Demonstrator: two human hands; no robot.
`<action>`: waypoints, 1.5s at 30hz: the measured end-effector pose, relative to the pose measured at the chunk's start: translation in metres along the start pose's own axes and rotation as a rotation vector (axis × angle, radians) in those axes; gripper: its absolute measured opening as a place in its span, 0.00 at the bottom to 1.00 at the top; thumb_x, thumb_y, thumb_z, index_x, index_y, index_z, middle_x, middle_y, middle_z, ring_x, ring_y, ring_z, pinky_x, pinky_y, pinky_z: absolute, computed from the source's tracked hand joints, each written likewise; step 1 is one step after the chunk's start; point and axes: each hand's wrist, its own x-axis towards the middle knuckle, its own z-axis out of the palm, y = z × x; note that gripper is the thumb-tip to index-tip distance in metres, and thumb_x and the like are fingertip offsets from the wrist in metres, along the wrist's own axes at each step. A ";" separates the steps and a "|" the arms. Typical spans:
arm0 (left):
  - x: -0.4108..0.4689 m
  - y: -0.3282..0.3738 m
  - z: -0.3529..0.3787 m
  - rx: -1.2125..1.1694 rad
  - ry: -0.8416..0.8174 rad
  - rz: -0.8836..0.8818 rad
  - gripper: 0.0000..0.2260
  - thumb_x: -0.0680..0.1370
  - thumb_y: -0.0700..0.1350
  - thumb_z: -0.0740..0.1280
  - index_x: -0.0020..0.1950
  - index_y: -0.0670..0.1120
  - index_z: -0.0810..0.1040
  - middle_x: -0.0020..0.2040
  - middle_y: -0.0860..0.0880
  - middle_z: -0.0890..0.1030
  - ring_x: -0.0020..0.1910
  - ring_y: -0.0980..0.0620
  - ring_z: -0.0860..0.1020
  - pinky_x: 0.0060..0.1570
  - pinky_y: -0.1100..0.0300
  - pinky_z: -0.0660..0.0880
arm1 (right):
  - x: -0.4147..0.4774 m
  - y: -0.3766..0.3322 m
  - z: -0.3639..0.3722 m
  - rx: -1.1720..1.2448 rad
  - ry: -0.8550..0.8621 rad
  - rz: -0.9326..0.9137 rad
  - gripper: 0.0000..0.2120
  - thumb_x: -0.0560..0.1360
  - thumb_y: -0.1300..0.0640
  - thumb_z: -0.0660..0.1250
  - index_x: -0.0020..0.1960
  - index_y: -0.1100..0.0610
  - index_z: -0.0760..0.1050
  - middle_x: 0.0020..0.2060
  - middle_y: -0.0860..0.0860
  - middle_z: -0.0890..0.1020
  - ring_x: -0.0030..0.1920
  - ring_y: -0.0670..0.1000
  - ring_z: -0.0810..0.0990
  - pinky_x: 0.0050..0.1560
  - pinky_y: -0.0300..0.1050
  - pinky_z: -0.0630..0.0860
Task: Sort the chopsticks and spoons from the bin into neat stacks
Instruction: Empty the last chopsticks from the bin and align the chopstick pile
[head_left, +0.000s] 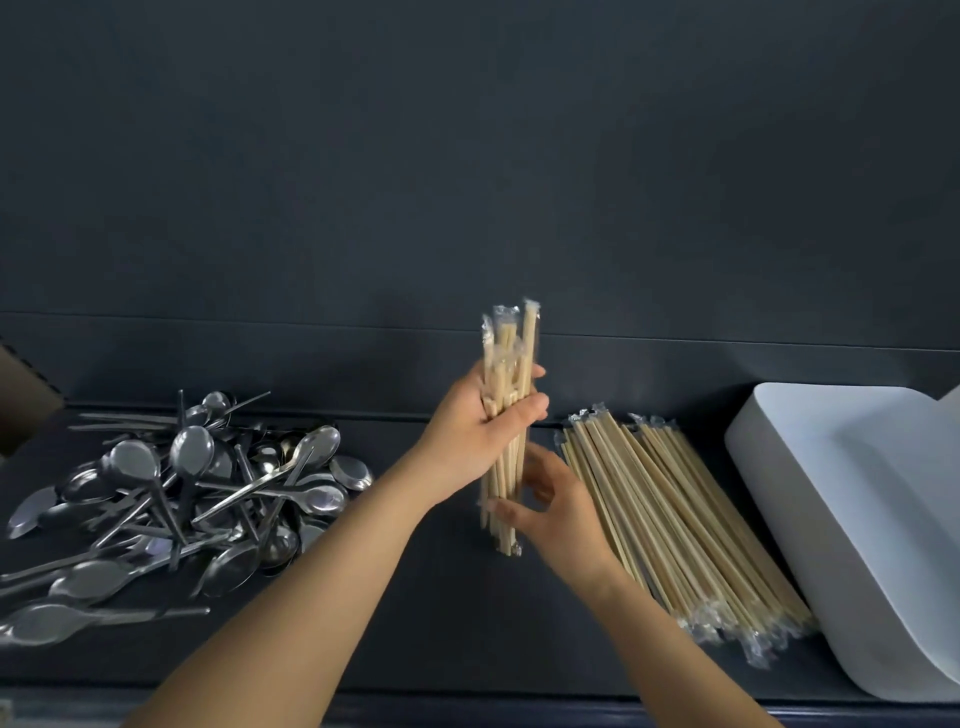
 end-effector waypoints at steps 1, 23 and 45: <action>-0.001 -0.003 -0.001 0.000 0.001 -0.016 0.09 0.76 0.42 0.68 0.53 0.53 0.76 0.40 0.55 0.81 0.46 0.57 0.81 0.47 0.68 0.75 | -0.002 0.005 0.000 0.004 -0.009 0.018 0.33 0.67 0.57 0.76 0.69 0.49 0.68 0.55 0.43 0.79 0.58 0.39 0.76 0.61 0.35 0.71; -0.013 -0.008 0.004 -0.071 -0.032 -0.122 0.16 0.70 0.36 0.74 0.48 0.56 0.79 0.46 0.51 0.84 0.45 0.58 0.82 0.44 0.67 0.76 | 0.000 0.008 0.004 0.120 -0.080 0.027 0.12 0.69 0.60 0.75 0.50 0.53 0.77 0.36 0.49 0.81 0.39 0.44 0.77 0.45 0.48 0.79; 0.019 -0.024 0.049 -0.488 0.210 -0.600 0.07 0.72 0.46 0.73 0.47 0.46 0.81 0.46 0.49 0.85 0.52 0.51 0.81 0.57 0.52 0.75 | -0.017 -0.006 -0.037 -0.158 -0.052 0.087 0.21 0.70 0.65 0.70 0.59 0.54 0.68 0.32 0.47 0.72 0.27 0.40 0.69 0.29 0.34 0.69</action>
